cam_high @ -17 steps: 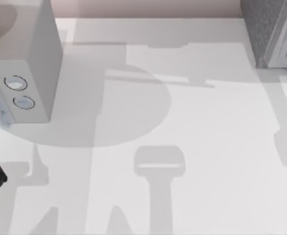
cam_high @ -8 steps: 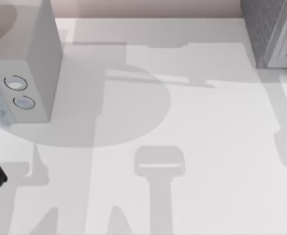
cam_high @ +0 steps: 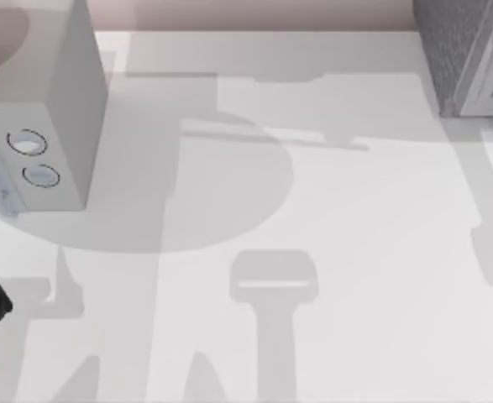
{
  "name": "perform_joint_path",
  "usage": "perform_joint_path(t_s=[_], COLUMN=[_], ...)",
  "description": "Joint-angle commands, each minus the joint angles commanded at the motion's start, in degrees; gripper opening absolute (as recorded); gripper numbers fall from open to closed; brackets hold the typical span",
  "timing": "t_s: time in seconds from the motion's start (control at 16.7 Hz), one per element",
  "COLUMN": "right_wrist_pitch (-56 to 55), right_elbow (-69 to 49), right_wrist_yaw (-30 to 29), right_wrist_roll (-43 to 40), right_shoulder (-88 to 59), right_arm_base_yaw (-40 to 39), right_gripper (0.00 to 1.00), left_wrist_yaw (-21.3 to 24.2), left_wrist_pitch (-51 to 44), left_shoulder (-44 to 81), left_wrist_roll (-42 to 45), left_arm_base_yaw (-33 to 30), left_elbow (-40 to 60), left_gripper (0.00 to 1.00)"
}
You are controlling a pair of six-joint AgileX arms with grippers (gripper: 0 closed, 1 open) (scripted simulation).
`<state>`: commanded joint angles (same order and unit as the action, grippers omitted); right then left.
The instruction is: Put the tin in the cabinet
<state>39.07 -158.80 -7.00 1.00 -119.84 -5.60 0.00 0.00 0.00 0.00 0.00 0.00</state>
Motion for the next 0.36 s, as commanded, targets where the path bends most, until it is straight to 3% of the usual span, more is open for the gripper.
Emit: perform_joint_path(t_s=[0.36], right_wrist_pitch=[0.00], right_elbow=[0.00], right_wrist_yaw=[0.00], right_wrist_roll=[0.00], right_shoulder=[0.00], right_arm_base_yaw=[0.00], right_gripper=[1.00], left_wrist_yaw=[0.00], left_wrist_pitch=[0.00], left_shoulder=[0.00], left_wrist_roll=[0.00], left_arm_base_yaw=[0.00], left_elbow=[0.00], left_gripper=[1.00])
